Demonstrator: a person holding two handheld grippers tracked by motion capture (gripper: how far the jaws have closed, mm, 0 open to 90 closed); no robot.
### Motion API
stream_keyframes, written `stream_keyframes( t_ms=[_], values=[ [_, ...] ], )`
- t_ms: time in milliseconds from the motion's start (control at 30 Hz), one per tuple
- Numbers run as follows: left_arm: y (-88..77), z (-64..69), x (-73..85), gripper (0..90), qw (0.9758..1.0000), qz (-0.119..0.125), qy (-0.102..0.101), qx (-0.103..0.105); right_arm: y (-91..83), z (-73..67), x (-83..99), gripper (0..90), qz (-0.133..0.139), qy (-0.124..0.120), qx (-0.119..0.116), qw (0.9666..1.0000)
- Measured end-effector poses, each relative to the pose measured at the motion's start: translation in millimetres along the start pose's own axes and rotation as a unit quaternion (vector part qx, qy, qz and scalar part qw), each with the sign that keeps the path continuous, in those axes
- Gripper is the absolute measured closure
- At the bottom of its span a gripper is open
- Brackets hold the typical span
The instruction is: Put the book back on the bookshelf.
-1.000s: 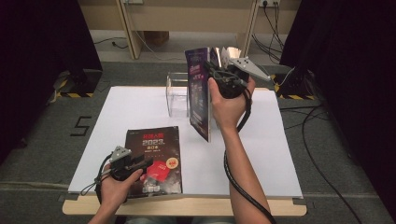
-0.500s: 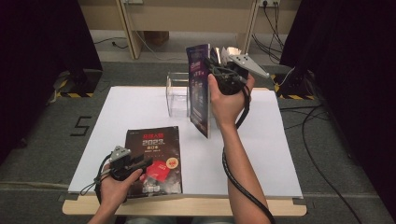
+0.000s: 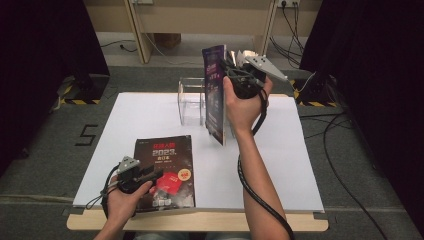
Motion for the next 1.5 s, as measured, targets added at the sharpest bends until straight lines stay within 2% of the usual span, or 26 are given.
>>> stream_keyframes(
  t_ms=[1500],
  values=[
    [1.0,0.7,1.3,53.9,1.0000,-0.001,-0.001,0.002,29.3,5.5,-6.0,83.5,0.005,-0.003,0.028,0.9996]
  ],
)
Point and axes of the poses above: each handheld gripper's, and its own axes: y roughly forward along the jaws, x roughly out of its underside, z roughly to its right, the point moved 6 cm from there along y, roughly forward along the jaws, and after that the axes turned 11 degrees about x, right-handed, at the moved point
